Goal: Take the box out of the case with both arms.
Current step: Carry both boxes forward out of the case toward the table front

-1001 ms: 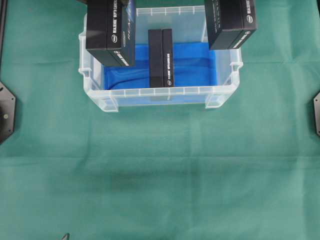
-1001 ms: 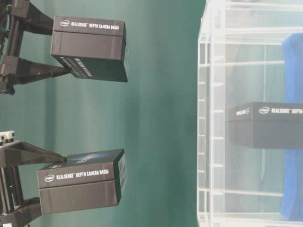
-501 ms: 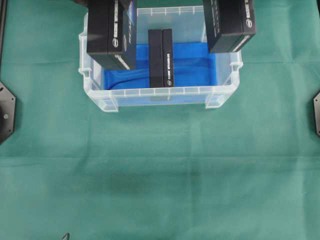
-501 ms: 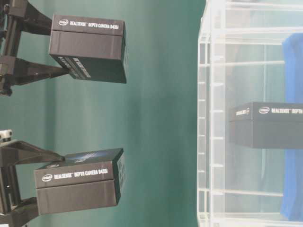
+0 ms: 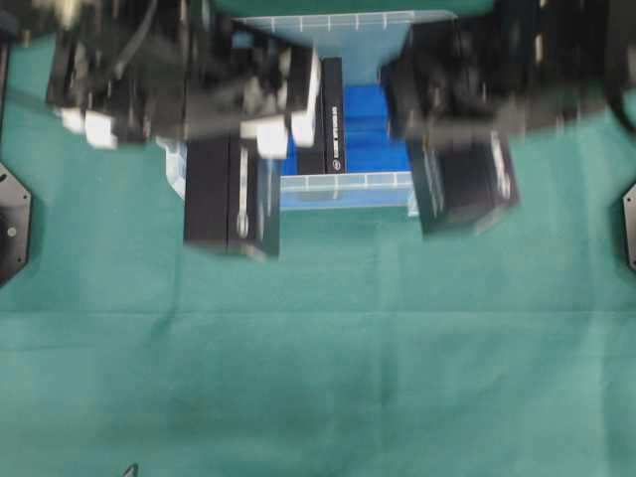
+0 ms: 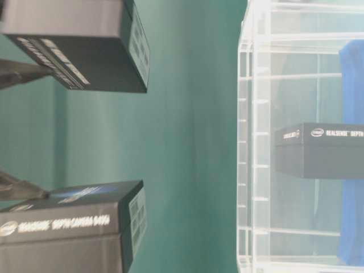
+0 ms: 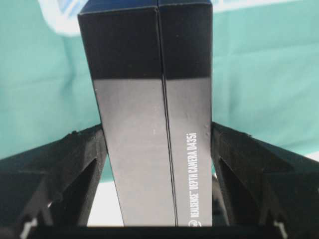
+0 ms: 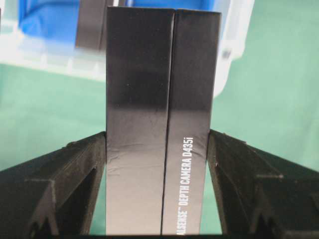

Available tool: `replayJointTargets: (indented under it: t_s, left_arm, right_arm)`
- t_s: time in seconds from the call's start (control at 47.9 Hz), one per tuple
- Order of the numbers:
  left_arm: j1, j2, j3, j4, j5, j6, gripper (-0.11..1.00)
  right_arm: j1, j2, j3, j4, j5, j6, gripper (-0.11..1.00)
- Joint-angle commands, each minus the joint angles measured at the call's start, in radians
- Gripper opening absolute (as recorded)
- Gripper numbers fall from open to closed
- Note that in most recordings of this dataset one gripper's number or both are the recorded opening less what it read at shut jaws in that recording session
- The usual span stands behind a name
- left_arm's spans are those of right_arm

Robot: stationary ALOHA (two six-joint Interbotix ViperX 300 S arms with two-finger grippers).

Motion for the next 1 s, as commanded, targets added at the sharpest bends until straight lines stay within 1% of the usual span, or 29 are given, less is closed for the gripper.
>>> replayJointTargets:
  t_s: [0.0,0.083,0.167,0.271,0.375,0.438,0.542,0.814,0.98]
  left_arm:
    - [-0.063,-0.029,0.000,0.005,0.000,-0.034,0.63]
    - [-0.112,-0.029,0.003,0.003,0.000,-0.078,0.63]
    - [-0.152,-0.026,0.003,0.005,0.000,-0.124,0.63]
    - [-0.199,-0.023,0.003,0.005,0.000,-0.160,0.63]
    - [-0.239,-0.021,0.003,0.005,0.000,-0.202,0.63]
    - [-0.252,-0.021,0.008,0.009,0.000,-0.222,0.63]
    - [-0.264,-0.025,0.020,0.014,-0.005,-0.230,0.63]
    - [-0.264,-0.025,0.023,0.014,-0.008,-0.232,0.63]
    - [-0.264,-0.023,0.021,0.014,-0.008,-0.232,0.63]
  right_arm:
    - [0.061,-0.009,-0.026,-0.014,0.015,0.064,0.65]
    - [0.129,-0.005,-0.026,-0.014,0.025,0.161,0.65]
    - [0.176,-0.002,-0.026,-0.014,0.028,0.236,0.65]
    - [0.232,0.006,-0.026,-0.014,0.029,0.304,0.65]
    - [0.276,0.015,-0.026,-0.014,0.026,0.354,0.65]
    - [0.285,0.020,-0.026,-0.014,0.025,0.364,0.65]
    - [0.285,0.023,-0.026,-0.014,0.025,0.362,0.65]
    - [0.285,0.023,-0.026,-0.014,0.028,0.345,0.65]
    - [0.285,0.023,-0.026,-0.018,0.025,0.347,0.65]
